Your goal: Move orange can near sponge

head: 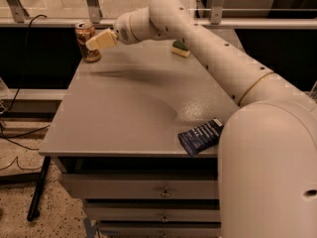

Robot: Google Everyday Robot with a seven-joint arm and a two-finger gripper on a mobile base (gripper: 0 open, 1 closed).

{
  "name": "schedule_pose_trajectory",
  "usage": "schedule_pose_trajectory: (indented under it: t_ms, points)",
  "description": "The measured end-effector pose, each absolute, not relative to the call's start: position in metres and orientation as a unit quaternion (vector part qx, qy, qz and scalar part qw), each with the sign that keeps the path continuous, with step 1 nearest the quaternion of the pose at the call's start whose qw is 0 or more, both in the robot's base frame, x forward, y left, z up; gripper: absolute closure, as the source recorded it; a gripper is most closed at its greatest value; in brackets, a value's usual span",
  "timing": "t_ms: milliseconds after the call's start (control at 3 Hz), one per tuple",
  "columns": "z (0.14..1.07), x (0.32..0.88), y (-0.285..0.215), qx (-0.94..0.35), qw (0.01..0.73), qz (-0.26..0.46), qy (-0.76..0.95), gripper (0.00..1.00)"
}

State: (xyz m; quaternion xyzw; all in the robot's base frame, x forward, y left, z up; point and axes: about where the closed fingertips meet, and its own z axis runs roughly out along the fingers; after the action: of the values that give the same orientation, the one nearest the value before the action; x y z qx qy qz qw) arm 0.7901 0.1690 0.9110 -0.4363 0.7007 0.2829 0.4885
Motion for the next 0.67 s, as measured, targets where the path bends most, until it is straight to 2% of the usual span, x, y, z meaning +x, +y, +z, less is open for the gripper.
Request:
schedule_pose_trajectory:
  t_ms: [667]
  points:
    - [0.914,0.792,0.200,-0.414,0.518,0.304,0.684,0.00]
